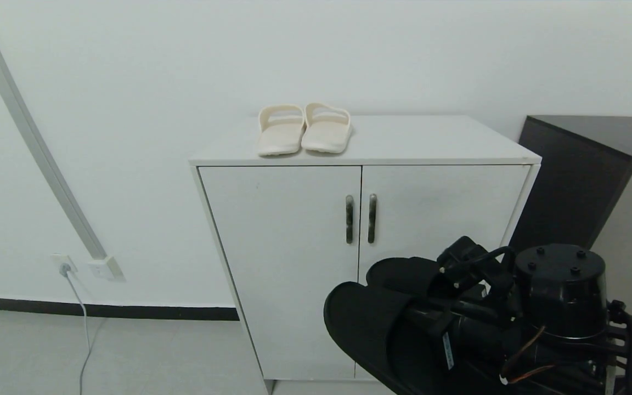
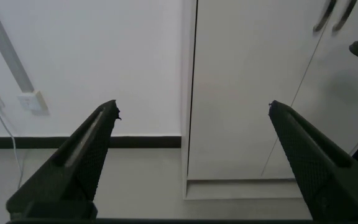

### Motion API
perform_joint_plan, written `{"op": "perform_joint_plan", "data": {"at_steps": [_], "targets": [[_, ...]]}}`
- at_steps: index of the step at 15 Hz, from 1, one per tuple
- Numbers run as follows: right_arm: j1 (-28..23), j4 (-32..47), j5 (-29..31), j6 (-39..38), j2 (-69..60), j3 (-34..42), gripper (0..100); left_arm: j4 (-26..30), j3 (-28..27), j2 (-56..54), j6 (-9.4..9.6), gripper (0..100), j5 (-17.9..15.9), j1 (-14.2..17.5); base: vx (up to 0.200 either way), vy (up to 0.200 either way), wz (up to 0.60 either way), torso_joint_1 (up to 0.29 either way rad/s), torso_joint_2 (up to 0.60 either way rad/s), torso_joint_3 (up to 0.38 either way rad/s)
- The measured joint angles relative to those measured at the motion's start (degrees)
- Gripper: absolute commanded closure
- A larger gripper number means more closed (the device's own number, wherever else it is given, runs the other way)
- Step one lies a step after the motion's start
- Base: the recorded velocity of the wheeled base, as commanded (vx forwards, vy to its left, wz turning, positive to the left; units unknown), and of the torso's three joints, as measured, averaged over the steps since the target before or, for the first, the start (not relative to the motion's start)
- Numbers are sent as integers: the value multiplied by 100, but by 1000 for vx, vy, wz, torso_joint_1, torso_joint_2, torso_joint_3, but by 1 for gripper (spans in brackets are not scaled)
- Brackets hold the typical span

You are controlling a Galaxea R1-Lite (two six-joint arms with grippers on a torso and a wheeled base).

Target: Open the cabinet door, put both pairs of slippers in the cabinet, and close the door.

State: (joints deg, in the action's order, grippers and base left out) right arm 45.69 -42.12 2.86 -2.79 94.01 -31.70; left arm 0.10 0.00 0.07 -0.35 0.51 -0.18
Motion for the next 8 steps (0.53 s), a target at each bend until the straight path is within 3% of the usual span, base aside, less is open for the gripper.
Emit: {"op": "perform_joint_plan", "data": {"at_steps": [7, 8], "targets": [[0, -2, 2, 1, 9, 69, 100, 1, 0, 0, 9, 0, 0, 0, 0, 0, 0, -69, 449, 369], [0, 0, 2, 0, 15, 80, 100, 6, 0, 0, 9, 0, -2, 0, 0, 0, 0, -2, 188, 144]]}}
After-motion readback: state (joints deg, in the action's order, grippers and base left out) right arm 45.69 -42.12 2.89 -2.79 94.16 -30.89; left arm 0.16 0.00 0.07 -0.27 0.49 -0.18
